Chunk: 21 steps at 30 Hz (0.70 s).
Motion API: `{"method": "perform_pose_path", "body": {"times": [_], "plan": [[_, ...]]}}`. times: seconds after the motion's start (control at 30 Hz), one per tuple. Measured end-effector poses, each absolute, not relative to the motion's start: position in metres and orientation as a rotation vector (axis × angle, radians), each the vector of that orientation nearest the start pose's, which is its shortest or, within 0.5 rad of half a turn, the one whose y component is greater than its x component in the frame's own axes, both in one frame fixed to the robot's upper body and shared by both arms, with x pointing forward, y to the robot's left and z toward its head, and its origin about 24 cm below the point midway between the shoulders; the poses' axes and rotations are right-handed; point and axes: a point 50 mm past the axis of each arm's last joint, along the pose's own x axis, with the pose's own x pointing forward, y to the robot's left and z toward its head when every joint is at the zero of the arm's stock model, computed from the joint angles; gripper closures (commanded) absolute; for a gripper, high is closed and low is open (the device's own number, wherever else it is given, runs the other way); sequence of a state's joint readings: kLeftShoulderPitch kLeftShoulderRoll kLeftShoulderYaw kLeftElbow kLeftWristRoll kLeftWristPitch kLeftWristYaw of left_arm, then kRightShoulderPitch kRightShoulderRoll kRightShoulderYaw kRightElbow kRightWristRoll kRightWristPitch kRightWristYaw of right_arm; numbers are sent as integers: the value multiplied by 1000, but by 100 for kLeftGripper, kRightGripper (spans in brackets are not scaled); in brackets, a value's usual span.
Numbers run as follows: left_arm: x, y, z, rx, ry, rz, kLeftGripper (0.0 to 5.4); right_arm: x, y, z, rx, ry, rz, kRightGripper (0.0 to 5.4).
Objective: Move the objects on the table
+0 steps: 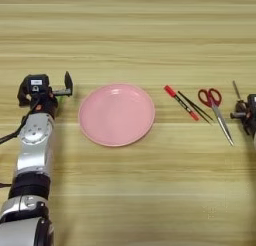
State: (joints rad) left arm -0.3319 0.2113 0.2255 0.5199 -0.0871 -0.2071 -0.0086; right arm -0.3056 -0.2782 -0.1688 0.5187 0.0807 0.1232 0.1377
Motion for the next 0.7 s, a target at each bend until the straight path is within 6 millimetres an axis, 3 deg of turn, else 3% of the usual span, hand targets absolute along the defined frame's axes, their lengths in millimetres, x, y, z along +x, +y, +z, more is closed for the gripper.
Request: {"method": "perform_pose_path", "body": {"times": [0.43,0.7], "plan": [[308,235,47,57,-48,199,0,295,-227,16,-87,289,-25,453],[308,235,47,57,-48,200,0,299,-204,40,-91,202,53,453]]}}
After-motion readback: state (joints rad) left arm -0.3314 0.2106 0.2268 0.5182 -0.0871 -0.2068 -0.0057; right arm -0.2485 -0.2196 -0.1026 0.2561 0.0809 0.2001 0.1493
